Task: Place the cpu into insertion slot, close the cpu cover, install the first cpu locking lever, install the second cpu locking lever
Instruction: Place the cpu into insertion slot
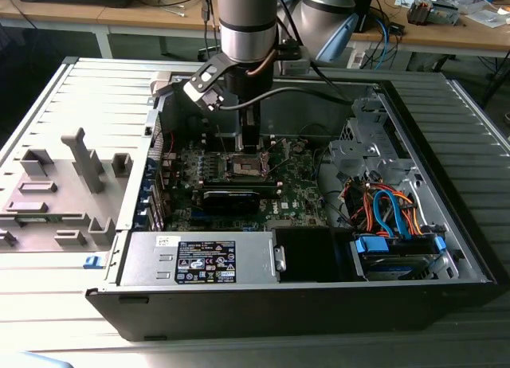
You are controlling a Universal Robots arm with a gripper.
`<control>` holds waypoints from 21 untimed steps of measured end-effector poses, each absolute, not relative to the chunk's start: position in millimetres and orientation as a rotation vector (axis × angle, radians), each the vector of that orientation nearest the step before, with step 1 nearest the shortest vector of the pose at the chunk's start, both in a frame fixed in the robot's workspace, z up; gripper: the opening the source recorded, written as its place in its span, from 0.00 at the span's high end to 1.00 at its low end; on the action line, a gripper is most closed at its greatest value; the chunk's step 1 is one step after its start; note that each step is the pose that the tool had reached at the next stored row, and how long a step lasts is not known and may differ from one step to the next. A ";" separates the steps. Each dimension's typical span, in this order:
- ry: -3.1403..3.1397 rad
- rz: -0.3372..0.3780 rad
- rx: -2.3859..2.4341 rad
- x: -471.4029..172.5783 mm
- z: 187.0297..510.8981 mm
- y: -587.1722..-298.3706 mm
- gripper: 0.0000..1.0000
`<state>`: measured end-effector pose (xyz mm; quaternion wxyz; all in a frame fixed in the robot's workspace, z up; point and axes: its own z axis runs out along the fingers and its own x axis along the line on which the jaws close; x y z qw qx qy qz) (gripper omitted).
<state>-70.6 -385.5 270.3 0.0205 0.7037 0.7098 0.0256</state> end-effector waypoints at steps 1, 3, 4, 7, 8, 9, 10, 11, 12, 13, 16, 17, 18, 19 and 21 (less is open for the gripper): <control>2.201 0.079 2.182 -72.8 270.3 -385.5 0.46; 2.202 0.079 2.181 -73.5 269.5 -385.5 0.46; 2.203 0.079 2.180 -73.5 269.2 -385.5 0.46; 2.203 0.079 2.180 -74.4 259.2 -385.5 0.46; 2.203 0.079 2.180 -76.0 248.8 -385.5 0.46; 2.203 0.079 2.180 -76.0 248.8 -385.4 0.46; 2.203 0.079 2.180 -76.0 248.7 -385.4 0.46; 2.203 0.079 2.180 -76.1 248.5 -385.4 0.46; 2.203 0.079 2.180 -76.1 248.4 -385.4 0.46; 2.203 0.079 2.180 -76.4 247.8 -385.4 0.46; 2.203 0.079 2.180 -76.5 247.3 -385.4 0.46; 2.203 0.079 2.180 -76.5 247.2 -385.4 0.46; 2.203 0.079 2.180 -76.6 247.2 -385.4 0.46; 2.203 0.079 2.180 -76.6 247.2 -385.4 0.46; 2.203 0.079 2.180 -76.7 247.1 -385.4 0.46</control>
